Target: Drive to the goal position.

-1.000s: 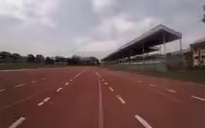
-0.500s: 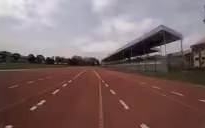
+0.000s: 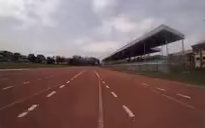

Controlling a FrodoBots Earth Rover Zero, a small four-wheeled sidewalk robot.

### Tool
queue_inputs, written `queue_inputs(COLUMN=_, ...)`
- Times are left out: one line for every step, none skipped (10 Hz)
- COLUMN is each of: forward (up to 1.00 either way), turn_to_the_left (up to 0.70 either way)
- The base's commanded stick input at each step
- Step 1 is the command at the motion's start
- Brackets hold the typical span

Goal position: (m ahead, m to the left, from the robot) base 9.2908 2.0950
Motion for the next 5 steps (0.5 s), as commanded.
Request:
queue_inputs(forward=0.45, turn_to_the_left=0.01)
queue_inputs(forward=0.45, turn_to_the_left=0.01)
queue_inputs(forward=0.45, turn_to_the_left=0.01)
queue_inputs(forward=0.45, turn_to_the_left=0.01)
queue_inputs(forward=0.45, turn_to_the_left=0.01)
